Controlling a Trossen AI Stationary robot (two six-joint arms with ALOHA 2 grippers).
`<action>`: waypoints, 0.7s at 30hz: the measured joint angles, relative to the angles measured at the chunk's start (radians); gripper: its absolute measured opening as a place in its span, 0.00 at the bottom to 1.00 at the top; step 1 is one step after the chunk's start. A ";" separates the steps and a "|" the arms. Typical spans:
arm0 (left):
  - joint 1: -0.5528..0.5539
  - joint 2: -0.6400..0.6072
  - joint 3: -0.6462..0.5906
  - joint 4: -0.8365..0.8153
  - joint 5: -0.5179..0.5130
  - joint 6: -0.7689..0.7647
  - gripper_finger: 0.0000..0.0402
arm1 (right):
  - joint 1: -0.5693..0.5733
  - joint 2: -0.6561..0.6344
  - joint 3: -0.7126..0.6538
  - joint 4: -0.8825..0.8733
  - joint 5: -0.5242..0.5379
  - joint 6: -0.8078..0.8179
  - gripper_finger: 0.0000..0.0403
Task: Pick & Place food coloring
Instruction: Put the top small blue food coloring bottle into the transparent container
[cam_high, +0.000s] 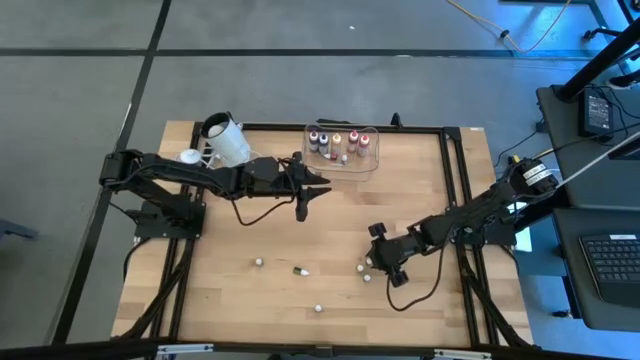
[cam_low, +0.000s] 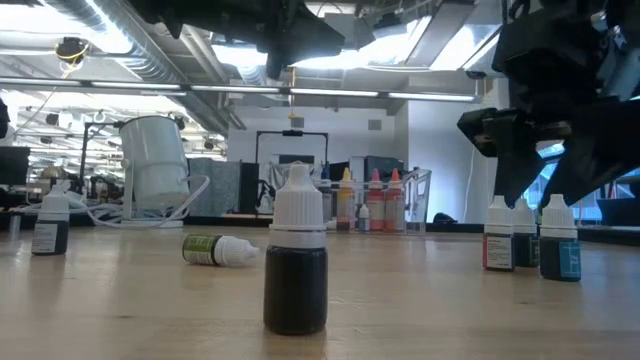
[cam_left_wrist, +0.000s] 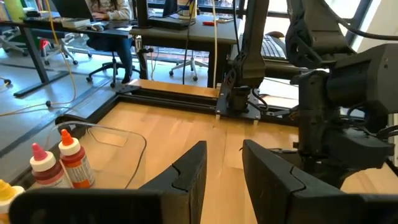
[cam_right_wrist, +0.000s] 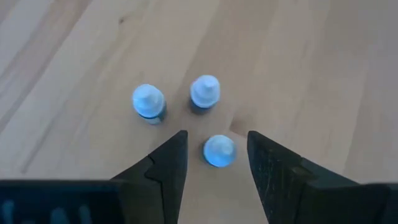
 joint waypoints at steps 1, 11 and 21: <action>0.000 0.000 0.000 0.000 0.000 0.000 0.25 | -0.004 0.000 -0.005 0.008 0.000 0.000 0.42; 0.000 0.000 0.000 -0.006 0.000 0.002 0.25 | -0.029 0.000 -0.060 0.105 -0.037 -0.008 0.42; 0.000 0.000 0.000 -0.008 0.000 0.003 0.24 | -0.043 0.000 -0.060 0.106 -0.072 -0.004 0.30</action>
